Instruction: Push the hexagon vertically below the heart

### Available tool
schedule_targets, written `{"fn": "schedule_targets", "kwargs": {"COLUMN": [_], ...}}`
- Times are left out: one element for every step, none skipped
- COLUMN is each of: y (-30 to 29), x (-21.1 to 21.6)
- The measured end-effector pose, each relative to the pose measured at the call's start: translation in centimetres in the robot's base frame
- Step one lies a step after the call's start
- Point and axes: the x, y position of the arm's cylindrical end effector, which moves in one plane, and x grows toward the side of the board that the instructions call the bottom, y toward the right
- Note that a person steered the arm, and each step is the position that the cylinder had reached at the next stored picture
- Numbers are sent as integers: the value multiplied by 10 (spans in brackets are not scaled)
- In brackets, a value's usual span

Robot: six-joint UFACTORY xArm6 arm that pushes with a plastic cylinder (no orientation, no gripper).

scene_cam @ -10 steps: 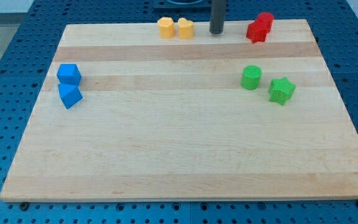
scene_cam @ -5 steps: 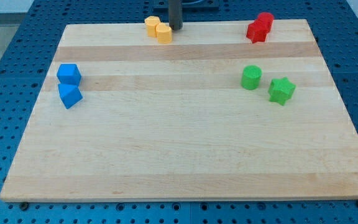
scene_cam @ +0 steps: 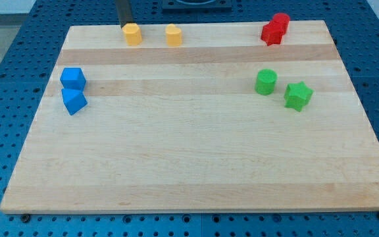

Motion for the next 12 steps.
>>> {"fn": "schedule_targets", "kwargs": {"y": [16, -58, -42, -31, 29, 59, 69, 74, 74, 71, 71, 71], "x": [28, 83, 79, 54, 53, 53, 67, 83, 111, 110, 107, 106]}}
